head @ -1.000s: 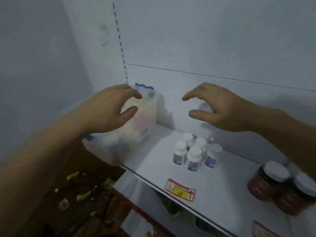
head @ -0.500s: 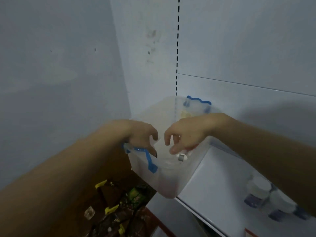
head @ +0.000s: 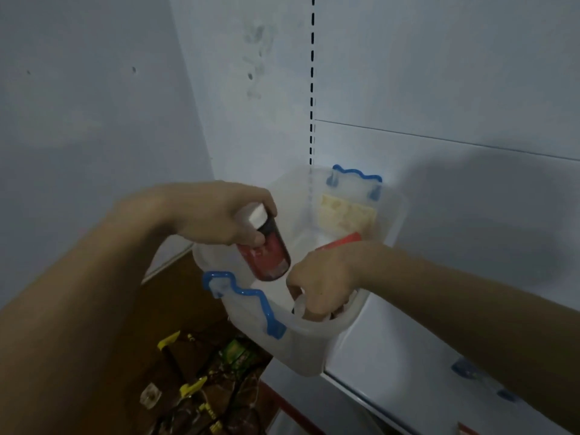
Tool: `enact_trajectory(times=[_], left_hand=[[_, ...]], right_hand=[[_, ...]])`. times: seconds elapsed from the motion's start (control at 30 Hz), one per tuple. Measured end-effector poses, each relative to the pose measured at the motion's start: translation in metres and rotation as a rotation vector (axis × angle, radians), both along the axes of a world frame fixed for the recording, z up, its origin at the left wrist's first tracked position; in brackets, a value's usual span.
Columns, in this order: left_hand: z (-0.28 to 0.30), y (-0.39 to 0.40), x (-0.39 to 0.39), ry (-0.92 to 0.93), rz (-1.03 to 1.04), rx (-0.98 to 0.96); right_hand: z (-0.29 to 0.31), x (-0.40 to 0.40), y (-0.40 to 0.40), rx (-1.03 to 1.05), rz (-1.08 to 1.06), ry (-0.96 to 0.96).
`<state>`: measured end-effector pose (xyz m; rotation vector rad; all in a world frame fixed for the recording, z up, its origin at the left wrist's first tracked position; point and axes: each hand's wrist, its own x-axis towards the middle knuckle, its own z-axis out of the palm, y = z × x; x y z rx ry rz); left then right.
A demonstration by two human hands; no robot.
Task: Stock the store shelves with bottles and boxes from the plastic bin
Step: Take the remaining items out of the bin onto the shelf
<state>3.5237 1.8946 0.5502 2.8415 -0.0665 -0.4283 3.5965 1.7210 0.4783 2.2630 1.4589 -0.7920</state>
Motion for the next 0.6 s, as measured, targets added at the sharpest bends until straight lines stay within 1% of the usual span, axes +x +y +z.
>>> enact_trajectory(times=[0.1,0.13,0.17,0.2,0.27,0.3,0.33,0.37,0.4,0.43,0.5,0.53,0.6], left_hand=[[0.012,0.015,-0.014,-0.198,0.082,-0.242],[0.011,0.019,-0.014,-0.255,0.113,-0.31],[0.009,0.022,-0.014,-0.3,0.137,-0.358],[0.006,0.023,-0.015,-0.332,0.163,-0.392],[0.0,0.021,-0.013,-0.373,0.21,-0.45],[-0.001,0.018,-0.012,-0.395,0.218,-0.481],[-0.001,0.011,-0.012,-0.42,0.215,-0.52],[-0.001,0.002,-0.011,-0.436,0.206,-0.561],[0.001,-0.009,-0.01,-0.445,0.197,-0.601],[0.002,-0.022,-0.009,-0.454,0.195,-0.637],[0.005,-0.047,-0.009,-0.47,0.218,-0.759],[0.006,-0.058,-0.01,-0.458,0.243,-0.858],[0.007,-0.074,-0.016,-0.392,0.283,-1.02]], right_hand=[[0.0,0.002,-0.007,0.038,-0.012,-0.044],[0.004,0.003,-0.011,0.073,-0.037,-0.062],[0.009,0.005,-0.017,0.159,-0.081,-0.071],[0.016,0.007,-0.024,0.299,-0.145,-0.074],[0.031,0.009,-0.038,0.691,-0.317,-0.073],[0.037,0.008,-0.044,0.896,-0.417,-0.026],[0.043,0.005,-0.048,1.059,-0.501,0.097],[0.046,0.001,-0.051,1.168,-0.552,0.27],[0.048,-0.004,-0.052,1.223,-0.551,0.394],[0.047,-0.008,-0.053,1.251,-0.511,0.435],[0.039,-0.015,-0.057,1.35,-0.438,0.424],[0.037,-0.016,-0.062,1.439,-0.469,0.451],[0.036,-0.017,-0.074,1.654,-0.597,0.659]])
